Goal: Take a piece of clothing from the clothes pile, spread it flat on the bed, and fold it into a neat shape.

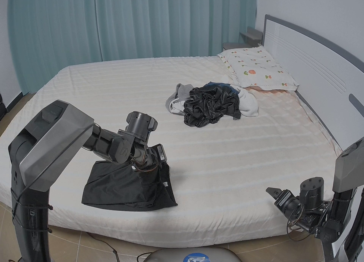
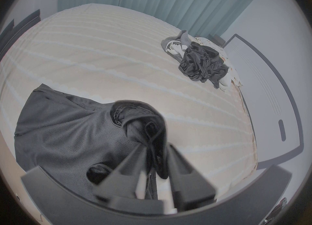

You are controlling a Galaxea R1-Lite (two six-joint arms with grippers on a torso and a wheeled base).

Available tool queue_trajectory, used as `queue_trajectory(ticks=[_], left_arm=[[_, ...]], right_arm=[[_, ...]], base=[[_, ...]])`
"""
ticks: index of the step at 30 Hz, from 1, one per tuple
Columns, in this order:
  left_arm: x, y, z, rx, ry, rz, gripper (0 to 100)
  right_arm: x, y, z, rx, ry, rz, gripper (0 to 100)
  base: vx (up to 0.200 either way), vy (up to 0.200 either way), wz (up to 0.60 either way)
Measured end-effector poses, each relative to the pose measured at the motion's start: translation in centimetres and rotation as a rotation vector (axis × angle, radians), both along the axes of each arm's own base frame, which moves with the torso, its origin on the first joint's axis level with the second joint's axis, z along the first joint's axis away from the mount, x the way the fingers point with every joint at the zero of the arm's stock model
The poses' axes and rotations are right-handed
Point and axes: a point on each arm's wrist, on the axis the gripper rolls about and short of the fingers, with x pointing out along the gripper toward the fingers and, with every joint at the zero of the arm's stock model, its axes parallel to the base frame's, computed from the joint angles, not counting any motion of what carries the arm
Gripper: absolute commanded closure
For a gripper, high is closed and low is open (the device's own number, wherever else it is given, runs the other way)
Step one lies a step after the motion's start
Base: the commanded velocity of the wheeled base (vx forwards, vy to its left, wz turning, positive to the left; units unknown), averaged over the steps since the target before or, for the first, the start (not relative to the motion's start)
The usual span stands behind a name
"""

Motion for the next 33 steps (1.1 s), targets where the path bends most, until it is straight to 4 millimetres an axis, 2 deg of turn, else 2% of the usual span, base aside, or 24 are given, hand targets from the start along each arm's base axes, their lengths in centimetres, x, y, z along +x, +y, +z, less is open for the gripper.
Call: queue_trajectory(ticks=[4,8,12,16,21,26,33], left_arm=[[0.1,0.0,-0.3,-0.036,0.021,0.027,0],[-0.2,0.1,0.3,-0.074,0.032,0.033,0],[-1.0,1.0,1.6,-0.141,0.048,0.036,0],[-1.9,2.7,2.9,-0.207,0.073,0.05,0],[-3.2,6.7,2.6,-0.253,0.141,0.127,0],[-4.1,10.8,1.7,-0.376,0.205,0.239,0],[-5.5,15.5,0.8,-0.523,0.233,0.354,0]], right_arm=[[0.0,0.0,0.0,0.0,0.0,0.0,0],[0.0,0.0,0.0,0.0,0.0,-0.001,0],[0.0,0.0,0.1,0.001,-0.006,0.001,0],[0.1,0.0,0.2,-0.003,-0.02,0.011,0],[0.3,0.1,0.4,-0.06,-0.053,0.091,0],[0.9,0.5,-0.1,-0.108,-0.058,0.166,0],[3.6,1.5,-1.0,-0.183,-0.103,0.247,0]], base=[[0.0,0.0,0.0],[0.0,0.0,0.0],[0.0,0.0,0.0],[0.0,0.0,0.0],[0.0,0.0,0.0],[0.0,0.0,0.0],[0.0,0.2,0.0]])
